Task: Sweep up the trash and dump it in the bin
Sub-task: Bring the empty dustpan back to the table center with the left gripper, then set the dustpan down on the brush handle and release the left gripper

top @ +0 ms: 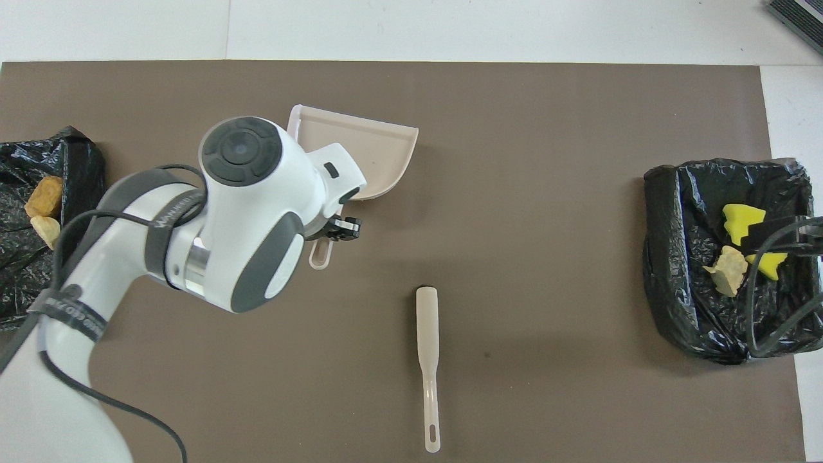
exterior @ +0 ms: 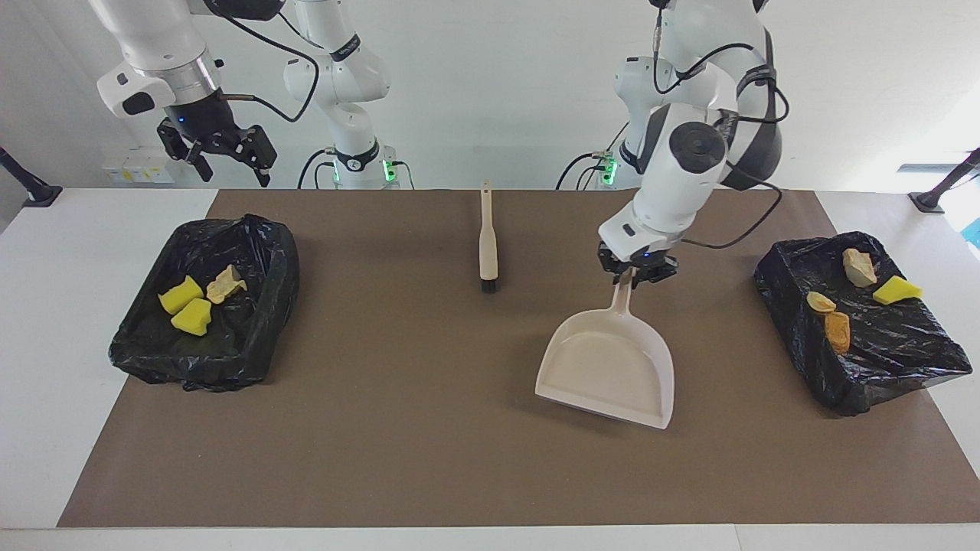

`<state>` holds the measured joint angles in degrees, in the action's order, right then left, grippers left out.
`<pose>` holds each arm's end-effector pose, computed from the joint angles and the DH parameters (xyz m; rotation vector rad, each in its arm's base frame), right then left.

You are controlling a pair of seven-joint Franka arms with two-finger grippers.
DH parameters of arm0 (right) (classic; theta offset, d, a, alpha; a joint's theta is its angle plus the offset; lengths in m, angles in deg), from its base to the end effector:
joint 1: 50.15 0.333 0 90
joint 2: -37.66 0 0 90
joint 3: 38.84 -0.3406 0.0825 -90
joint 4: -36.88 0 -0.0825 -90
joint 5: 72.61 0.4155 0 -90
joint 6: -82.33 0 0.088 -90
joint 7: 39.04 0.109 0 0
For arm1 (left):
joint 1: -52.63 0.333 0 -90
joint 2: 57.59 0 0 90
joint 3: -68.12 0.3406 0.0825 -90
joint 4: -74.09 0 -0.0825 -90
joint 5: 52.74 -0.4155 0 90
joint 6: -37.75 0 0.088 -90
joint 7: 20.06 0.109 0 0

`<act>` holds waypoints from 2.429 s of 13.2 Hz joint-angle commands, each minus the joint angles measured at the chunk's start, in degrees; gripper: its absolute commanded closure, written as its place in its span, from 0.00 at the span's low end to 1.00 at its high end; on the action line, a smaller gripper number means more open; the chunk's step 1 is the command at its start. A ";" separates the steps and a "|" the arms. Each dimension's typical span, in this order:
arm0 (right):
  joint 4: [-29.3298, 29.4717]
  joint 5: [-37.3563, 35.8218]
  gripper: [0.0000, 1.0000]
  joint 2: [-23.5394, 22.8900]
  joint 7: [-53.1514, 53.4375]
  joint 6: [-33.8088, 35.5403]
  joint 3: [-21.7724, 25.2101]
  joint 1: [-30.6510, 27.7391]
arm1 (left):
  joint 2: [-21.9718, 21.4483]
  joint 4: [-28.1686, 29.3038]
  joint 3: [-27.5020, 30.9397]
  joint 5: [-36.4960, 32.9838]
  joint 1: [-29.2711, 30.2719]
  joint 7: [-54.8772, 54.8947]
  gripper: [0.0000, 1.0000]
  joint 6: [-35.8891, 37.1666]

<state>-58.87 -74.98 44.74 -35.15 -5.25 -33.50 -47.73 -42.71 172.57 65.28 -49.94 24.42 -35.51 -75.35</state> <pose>0.5383 -0.0355 0.6624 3.1059 -0.1856 -0.0300 0.5727 -0.3456 0.4429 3.0657 -0.3873 -0.0413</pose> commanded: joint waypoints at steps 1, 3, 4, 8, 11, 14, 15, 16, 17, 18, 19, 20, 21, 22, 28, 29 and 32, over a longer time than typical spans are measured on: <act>-2.24 0.52 0.00 1.62 -1.52 -0.22 0.10 -0.32 | 3.48 -0.31 1.26 3.85 -5.70 -7.55 1.00 -7.02; -2.77 0.52 0.00 1.71 -1.95 -0.13 0.19 -0.32 | 6.12 -1.44 1.35 7.03 -9.56 -11.25 1.00 -11.43; -3.12 0.52 0.00 1.88 -2.83 -0.31 0.19 -0.41 | 8.05 -2.41 1.35 6.78 -11.67 -13.53 1.00 -11.61; -3.47 0.61 0.00 2.06 -3.54 -0.31 0.19 -0.67 | 10.79 -4.00 1.44 5.54 -13.45 -22.84 0.78 -14.51; -3.99 0.69 0.00 2.15 -3.54 -0.22 0.11 -0.67 | 7.56 -3.57 2.05 5.54 -11.88 -23.75 0.00 -12.77; -4.52 0.87 0.00 2.15 -3.45 -0.39 0.19 -0.67 | 4.82 -3.82 3.11 5.20 -8.11 -22.87 0.00 -8.47; -4.79 0.87 0.00 2.06 -3.45 -0.66 0.11 -0.58 | 4.64 -4.26 3.02 2.67 -6.44 -22.17 0.00 -7.32; -4.79 0.87 0.00 2.06 -3.45 -1.53 0.10 -0.58 | 4.29 -4.44 3.02 0.38 -4.68 -20.34 0.00 -6.18; -4.79 0.96 0.00 1.97 -3.45 -2.41 0.19 -0.58 | 3.42 -4.53 3.02 0.18 -1.97 -16.14 0.00 -5.04; -4.79 0.96 0.00 1.97 -3.54 -2.42 0.19 -0.67 | 2.54 -4.53 3.02 0.18 0.24 -11.84 0.00 -3.46; -4.79 0.96 0.00 1.97 -3.45 -2.42 0.19 -0.67 | 1.83 -4.53 3.02 0.18 2.61 -7.44 0.00 -2.14; -4.79 0.96 0.00 1.97 -3.45 -2.42 0.11 -0.67 | 1.04 -4.53 3.02 0.18 5.15 -2.61 0.00 -1.17; -4.79 0.96 0.00 1.97 -3.36 -2.33 0.19 -0.67 | 0.43 -4.53 3.02 0.18 7.18 1.70 0.00 -0.37; -4.79 0.96 0.00 1.97 -3.28 -2.15 0.11 -0.58 | -0.54 -4.53 3.02 0.18 9.99 6.61 0.00 0.07; -4.79 0.96 0.00 1.97 -3.28 -2.42 0.10 -0.15 | -6.69 -4.09 3.02 0.27 22.83 28.88 0.00 6.13; -4.70 0.96 0.00 1.97 -3.36 -2.33 0.10 -0.06 | -8.18 -3.92 3.02 0.27 24.24 30.47 0.00 7.96; -4.79 0.96 0.00 1.97 -3.54 -1.63 0.10 -0.06 | -12.22 -3.74 3.54 0.01 26.36 32.24 0.00 12.81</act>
<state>-62.13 -74.96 45.39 -36.57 -6.41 -33.42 -47.49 -51.80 167.66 69.06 -49.11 49.91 -4.05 -64.74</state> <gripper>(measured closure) 0.000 0.000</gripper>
